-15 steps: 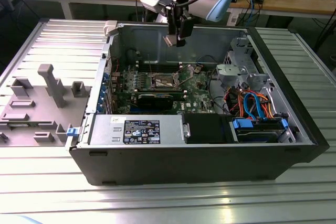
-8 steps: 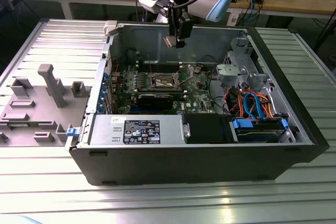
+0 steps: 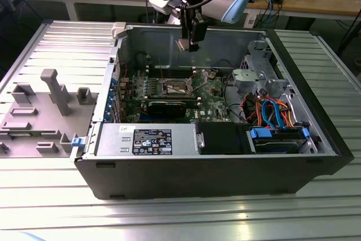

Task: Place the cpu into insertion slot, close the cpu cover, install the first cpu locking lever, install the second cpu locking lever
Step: 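Place the cpu into insertion slot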

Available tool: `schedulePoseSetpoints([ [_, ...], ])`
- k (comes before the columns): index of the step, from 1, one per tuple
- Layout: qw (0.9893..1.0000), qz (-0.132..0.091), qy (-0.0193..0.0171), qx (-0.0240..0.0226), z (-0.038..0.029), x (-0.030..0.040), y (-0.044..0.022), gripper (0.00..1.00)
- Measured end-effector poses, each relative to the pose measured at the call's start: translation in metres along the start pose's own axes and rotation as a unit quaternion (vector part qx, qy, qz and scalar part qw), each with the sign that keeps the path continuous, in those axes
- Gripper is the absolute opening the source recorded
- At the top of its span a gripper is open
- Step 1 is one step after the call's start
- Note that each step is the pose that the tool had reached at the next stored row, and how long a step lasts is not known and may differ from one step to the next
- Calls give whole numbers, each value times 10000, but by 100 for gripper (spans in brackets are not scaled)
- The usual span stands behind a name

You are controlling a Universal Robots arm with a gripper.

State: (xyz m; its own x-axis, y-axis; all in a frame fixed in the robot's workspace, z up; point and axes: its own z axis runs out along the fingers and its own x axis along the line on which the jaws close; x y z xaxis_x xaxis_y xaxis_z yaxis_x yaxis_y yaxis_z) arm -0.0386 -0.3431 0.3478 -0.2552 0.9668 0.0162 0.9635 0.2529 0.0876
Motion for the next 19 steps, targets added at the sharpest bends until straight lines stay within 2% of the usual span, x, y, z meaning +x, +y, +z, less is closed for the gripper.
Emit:
schedulePoseSetpoints([
  [19,10000,94,-8,-2,30,0,-3,54],
])
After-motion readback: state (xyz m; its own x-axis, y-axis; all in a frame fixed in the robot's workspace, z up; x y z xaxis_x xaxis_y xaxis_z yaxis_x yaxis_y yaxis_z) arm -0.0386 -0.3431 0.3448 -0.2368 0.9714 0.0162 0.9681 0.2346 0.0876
